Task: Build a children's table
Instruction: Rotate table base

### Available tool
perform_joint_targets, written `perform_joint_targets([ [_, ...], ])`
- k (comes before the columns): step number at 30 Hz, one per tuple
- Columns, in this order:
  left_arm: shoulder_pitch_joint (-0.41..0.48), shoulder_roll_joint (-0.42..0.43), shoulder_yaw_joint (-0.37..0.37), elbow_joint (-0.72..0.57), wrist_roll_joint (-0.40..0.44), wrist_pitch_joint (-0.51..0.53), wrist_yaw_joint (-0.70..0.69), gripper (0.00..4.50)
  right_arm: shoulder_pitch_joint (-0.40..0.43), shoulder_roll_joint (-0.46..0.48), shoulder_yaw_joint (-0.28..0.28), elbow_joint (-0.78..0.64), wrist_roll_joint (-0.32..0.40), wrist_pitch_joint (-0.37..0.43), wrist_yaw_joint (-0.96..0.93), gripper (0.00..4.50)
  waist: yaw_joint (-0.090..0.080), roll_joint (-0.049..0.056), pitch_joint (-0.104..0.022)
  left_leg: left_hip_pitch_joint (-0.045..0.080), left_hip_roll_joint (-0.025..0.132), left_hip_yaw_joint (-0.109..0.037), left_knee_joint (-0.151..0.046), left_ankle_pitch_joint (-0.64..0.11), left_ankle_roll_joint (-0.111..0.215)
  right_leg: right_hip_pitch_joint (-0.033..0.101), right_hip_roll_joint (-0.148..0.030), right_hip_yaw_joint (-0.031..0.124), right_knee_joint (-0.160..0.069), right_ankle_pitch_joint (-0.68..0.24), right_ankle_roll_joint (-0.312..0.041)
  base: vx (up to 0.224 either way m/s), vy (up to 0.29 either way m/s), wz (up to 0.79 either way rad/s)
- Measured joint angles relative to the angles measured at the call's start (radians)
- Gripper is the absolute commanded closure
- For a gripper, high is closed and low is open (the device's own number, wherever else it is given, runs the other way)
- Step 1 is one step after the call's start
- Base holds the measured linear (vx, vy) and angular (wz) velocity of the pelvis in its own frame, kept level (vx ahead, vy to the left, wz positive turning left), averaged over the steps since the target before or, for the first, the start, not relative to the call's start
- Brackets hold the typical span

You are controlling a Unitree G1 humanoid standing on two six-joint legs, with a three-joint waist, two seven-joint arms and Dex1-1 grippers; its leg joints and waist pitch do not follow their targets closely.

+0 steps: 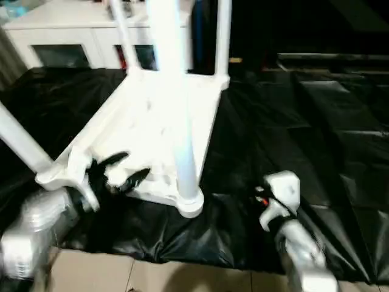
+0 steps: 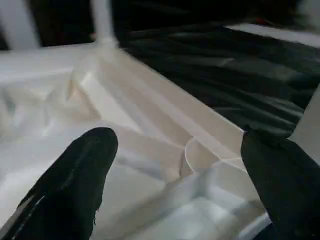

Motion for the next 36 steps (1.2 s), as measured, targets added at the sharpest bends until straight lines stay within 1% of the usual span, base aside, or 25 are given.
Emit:
perform_joint_targets([
  [1, -0.035, 0.013, -0.014, 0.017, 0.001, 0.005, -0.040, 0.00, -0.013, -0.023, 0.011, -0.007, 0.007, 0.016, 0.031, 0.09, 0.004, -0.003, -0.001, 0.000, 0.000, 0.000, 0.000, 0.000, 0.000, 0.000, 0.000, 0.000, 0.000, 0.000, 0.000, 0.000, 0.000, 0.00],
  [2, -0.055, 0.016, -0.021, 0.025, 0.001, 0.006, -0.067, 0.00, -0.025, -0.035, 0.016, -0.012, 0.012, 0.026, 0.051, 0.09, 0.005, -0.007, -0.003, 0.001, 0.000, 0.000, 0.000, 0.000, 0.000, 0.000, 0.000, 0.000, 0.000, 0.000, 0.000, 0.000, 0.000, 0.00],
  [3, -0.084, 0.020, -0.048, 0.047, 0.008, 0.006, -0.112, 0.28, -0.034, -0.058, 0.027, -0.015, 0.018, 0.041, 0.090, 0.00, 0.006, -0.012, -0.003, 0.000, 0.000, 0.000, 0.000, -0.001, 0.001, 0.000, -0.001, 0.000, 0.000, 0.002, -0.004, 0.000, 0.000, 0.00],
  [5, -0.128, 0.023, -0.090, 0.100, 0.025, 0.008, -0.175, 0.35, -0.040, -0.099, 0.051, -0.016, 0.028, 0.061, 0.158, 0.00, 0.010, -0.017, -0.003, 0.000, 0.000, 0.000, 0.001, -0.001, 0.002, -0.001, -0.001, 0.000, 0.000, 0.003, -0.005, 0.000, 0.000, 0.00],
  [7, -0.160, 0.028, -0.126, 0.155, 0.051, 0.007, -0.228, 0.41, -0.045, -0.126, 0.080, -0.016, 0.039, 0.077, 0.222, 0.00, 0.012, -0.018, -0.002, -0.001, 0.000, 0.001, 0.001, -0.001, 0.002, -0.003, -0.001, 0.000, 0.000, 0.003, -0.006, 0.000, 0.000, 0.00],
  [9, -0.231, 0.041, -0.181, 0.249, 0.100, -0.008, -0.289, 0.72, -0.052, -0.180, 0.118, -0.020, 0.051, 0.105, 0.301, 0.00, 0.018, -0.021, 0.000, -0.001, 0.000, 0.001, 0.002, -0.001, 0.002, -0.003, -0.001, 0.000, 0.001, 0.003, -0.006, 0.000, 0.000, 0.00],
  [10, -0.248, 0.042, -0.187, 0.274, 0.112, -0.018, -0.304, 0.79, -0.053, -0.192, 0.121, -0.029, 0.059, 0.117, 0.322, 0.00, 0.019, -0.021, 0.000, -0.001, 0.000, 0.001, 0.002, -0.001, 0.002, -0.003, -0.001, 0.000, 0.002, 0.004, -0.006, 0.000, 0.000, 0.00],
  [12, -0.285, 0.042, -0.206, 0.332, 0.134, -0.033, -0.330, 0.79, -0.056, -0.221, 0.131, -0.049, 0.082, 0.144, 0.367, 0.00, 0.024, -0.021, 0.000, -0.001, 0.000, 0.001, 0.002, -0.001, 0.002, -0.002, -0.001, 0.000, 0.002, 0.004, -0.006, 0.000, 0.000, 0.00],
  [13, -0.300, 0.041, -0.214, 0.356, 0.144, -0.039, -0.341, 0.87, -0.061, -0.234, 0.138, -0.056, 0.087, 0.153, 0.388, 0.00, 0.026, -0.022, 0.000, -0.001, 0.000, 0.001, 0.002, -0.001, 0.002, -0.002, -0.001, 0.000, 0.002, 0.004, -0.006, 0.000, 0.000, 0.00],
  [15, -0.328, 0.037, -0.232, 0.411, 0.160, -0.048, -0.369, 1.18, -0.063, -0.248, 0.142, -0.064, 0.089, 0.169, 0.410, 0.00, 0.029, -0.022, 0.000, -0.001, 0.000, 0.001, 0.003, -0.001, 0.002, -0.002, -0.001, 0.000, 0.002, 0.004, -0.006, 0.000, 0.000, 0.00],
  [17, -0.357, 0.033, -0.240, 0.474, 0.165, -0.059, -0.402, 1.23, -0.067, -0.261, 0.145, -0.074, 0.093, 0.191, 0.426, 0.00, 0.031, -0.022, 0.000, 0.000, 0.000, 0.001, 0.004, -0.001, 0.002, -0.002, -0.001, 0.000, 0.003, 0.004, -0.006, 0.000, 0.000, 0.00],
  [19, -0.375, 0.029, -0.240, 0.513, 0.165, -0.064, -0.422, 1.51, -0.069, -0.274, 0.153, -0.080, 0.093, 0.197, 0.433, 0.00, 0.032, -0.022, 0.000, 0.000, 0.000, 0.001, 0.005, -0.001, 0.002, -0.002, -0.001, 0.000, 0.003, 0.004, -0.007, 0.000, 0.000, 0.00],
  [20, -0.389, 0.028, -0.243, 0.541, 0.172, -0.072, -0.438, 1.51, -0.069, -0.285, 0.163, -0.084, 0.093, 0.203, 0.442, 0.00, 0.032, -0.023, 0.000, -0.001, 0.000, 0.001, 0.005, -0.001, 0.002, -0.002, -0.001, 0.000, 0.003, 0.004, -0.007, 0.000, 0.000, 0.00],
  [21, -0.396, 0.030, -0.243, 0.555, 0.177, -0.076, -0.446, 1.65, -0.069, -0.291, 0.171, -0.087, 0.093, 0.207, 0.450, 0.00, 0.032, -0.023, 0.000, -0.001, 0.000, 0.001, 0.005, -0.001, 0.002, -0.002, -0.001, 0.000, 0.003, 0.004, -0.007, 0.000, 0.000, 0.00],
  [23, -0.408, 0.030, -0.249, 0.581, 0.188, -0.089, -0.456, 1.69, -0.069, -0.295, 0.182, -0.088, 0.090, 0.209, 0.458, 0.00, 0.032, -0.023, 0.000, -0.001, 0.000, 0.001, 0.005, -0.001, 0.002, -0.002, -0.001, 0.000, 0.003, 0.004, -0.007, 0.000, 0.000, 0.00],
  [24, -0.411, 0.028, -0.252, 0.595, 0.198, -0.102, -0.459, 1.98, -0.069, -0.297, 0.183, -0.088, 0.088, 0.210, 0.461, 0.00, 0.032, -0.023, 0.000, -0.001, 0.000, 0.001, 0.005, -0.001, 0.003, -0.002, -0.001, 0.000, 0.003, 0.004, -0.007, 0.000, 0.000, 0.00],
  [25, -0.413, 0.025, -0.255, 0.605, 0.205, -0.113, -0.459, 2.09, -0.069, -0.301, 0.183, -0.088, 0.086, 0.211, 0.463, 0.00, 0.032, -0.023, 0.000, -0.001, 0.000, 0.001, 0.005, -0.001, 0.002, -0.002, -0.001, 0.000, 0.003, 0.004, -0.007, 0.000, 0.000, 0.00],
  [27, -0.417, 0.017, -0.259, 0.624, 0.215, -0.136, -0.458, 2.18, -0.069, -0.311, 0.183, -0.088, 0.084, 0.213, 0.465, 0.00, 0.033, -0.024, 0.000, -0.001, 0.000, 0.001, 0.006, -0.001, 0.002, -0.002, -0.001, 0.000, 0.003, 0.004, -0.007, 0.000, 0.000, 0.00],
  [28, -0.421, 0.007, -0.261, 0.639, 0.224, -0.153, -0.457, 2.29, -0.069, -0.316, 0.183, -0.088, 0.083, 0.216, 0.467, 0.00, 0.033, -0.026, 0.000, -0.001, 0.000, 0.001, 0.006, -0.001, 0.002, -0.002, -0.001, 0.000, 0.003, 0.004, -0.007, 0.000, 0.000, 0.00],
  [29, -0.425, 0.002, -0.267, 0.653, 0.230, -0.162, -0.459, 2.29, -0.069, -0.316, 0.183, -0.090, 0.082, 0.219, 0.468, 0.00, 0.033, -0.027, 0.000, -0.001, 0.000, 0.001, 0.006, -0.001, 0.003, -0.002, -0.001, 0.000, 0.003, 0.004, -0.007, 0.000, 0.000, 0.00],
  [31, -0.435, -0.001, -0.279, 0.671, 0.237, -0.171, -0.466, 2.54, -0.069, -0.317, 0.183, -0.101, 0.082, 0.228, 0.470, 0.00, 0.034, -0.029, 0.000, -0.001, 0.001, 0.001, 0.006, -0.001, 0.002, -0.002, -0.001, -0.001, 0.003, 0.004, -0.007, 0.000, 0.000, 0.00],
  [35, -0.471, -0.008, -0.280, 0.720, 0.255, -0.199, -0.490, 2.67, -0.071, -0.321, 0.184, -0.117, 0.081, 0.231, 0.469, 0.00, 0.034, -0.032, 0.000, -0.001, 0.001, 0.001, 0.006, -0.001, 0.003, -0.002, -0.001, 0.000, 0.003, 0.005, -0.007, 0.000, 0.000, 0.00],
  [36, -0.476, -0.009, -0.281, 0.735, 0.260, -0.207, -0.494, 2.78, -0.071, -0.321, 0.185, -0.117, 0.079, 0.231, 0.468, 0.00, 0.034, -0.032, 0.000, -0.001, 0.001, 0.001, 0.006, -0.001, 0.003, -0.002, -0.001, -0.001, 0.003, 0.005, -0.007, 0.000, 0.000, 0.00],
])
